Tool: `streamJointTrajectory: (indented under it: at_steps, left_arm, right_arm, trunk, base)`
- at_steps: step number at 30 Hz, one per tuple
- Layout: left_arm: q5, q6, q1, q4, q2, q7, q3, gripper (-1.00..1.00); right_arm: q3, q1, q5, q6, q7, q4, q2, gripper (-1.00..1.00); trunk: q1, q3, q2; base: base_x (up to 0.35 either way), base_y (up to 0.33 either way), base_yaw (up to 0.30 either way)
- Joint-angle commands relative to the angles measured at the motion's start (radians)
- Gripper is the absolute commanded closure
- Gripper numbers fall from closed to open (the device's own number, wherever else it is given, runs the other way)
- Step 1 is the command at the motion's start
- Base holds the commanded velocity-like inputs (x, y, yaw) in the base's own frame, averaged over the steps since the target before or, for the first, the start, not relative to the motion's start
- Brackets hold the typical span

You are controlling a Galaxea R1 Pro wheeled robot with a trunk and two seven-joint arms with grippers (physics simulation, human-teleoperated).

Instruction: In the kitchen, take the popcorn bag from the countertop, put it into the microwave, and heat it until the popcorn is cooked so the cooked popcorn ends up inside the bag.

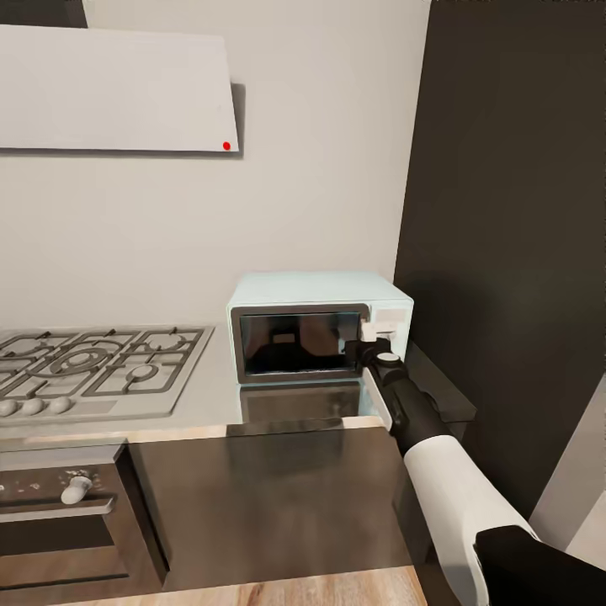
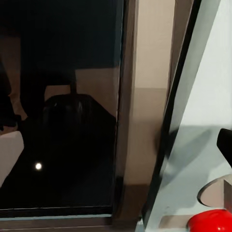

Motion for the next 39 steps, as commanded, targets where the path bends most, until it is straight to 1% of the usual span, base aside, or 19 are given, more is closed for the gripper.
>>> streamJointTrajectory:
  at_steps: [1, 8, 9, 23, 31, 39]
  left_arm:
    - [0.002, -0.002, 0.000, -0.001, 0.000, 0.000, 0.005, -1.00]
    - [0.001, -0.002, 0.000, -0.001, 0.000, 0.000, 0.005, -1.00]
    - [0.001, -0.002, 0.000, -0.001, 0.000, 0.000, 0.005, -1.00]
    - [0.001, -0.002, 0.000, -0.001, 0.000, 0.000, 0.006, -1.00]
    - [0.001, -0.002, 0.000, -0.001, 0.000, 0.000, 0.006, -1.00]
    - [0.001, -0.002, 0.000, -0.001, 0.000, 0.000, 0.006, -1.00]
  right_arm:
    - [-0.003, 0.000, 0.033, 0.012, -0.021, 0.007, -0.001, -1.00]
    - [-0.006, 0.000, 0.034, 0.011, -0.021, 0.007, -0.001, -1.00]
    - [-0.007, 0.000, 0.034, 0.011, -0.021, 0.007, -0.001, 1.00]
    - [-0.004, 0.000, 0.032, 0.011, -0.020, 0.007, 0.000, 1.00]
    - [-0.005, 0.000, 0.032, 0.044, -0.020, 0.007, 0.000, 1.00]
    - [-0.006, 0.000, 0.032, 0.048, -0.022, 0.007, 0.000, 1.00]
  trunk:
    - [0.001, -0.001, 0.000]
    - [0.001, -0.001, 0.000]
    - [0.001, -0.001, 0.000]
    - [0.001, -0.001, 0.000]
    - [0.001, -0.001, 0.000]
    - [0.001, -0.001, 0.000]
  base:
    - [0.000, 0.000, 0.000]
    - [0.000, 0.000, 0.000]
    - [0.000, 0.000, 0.000]
    - [0.000, 0.000, 0.000]
    - [0.000, 0.000, 0.000]
    - [-0.018, 0.000, 0.000]
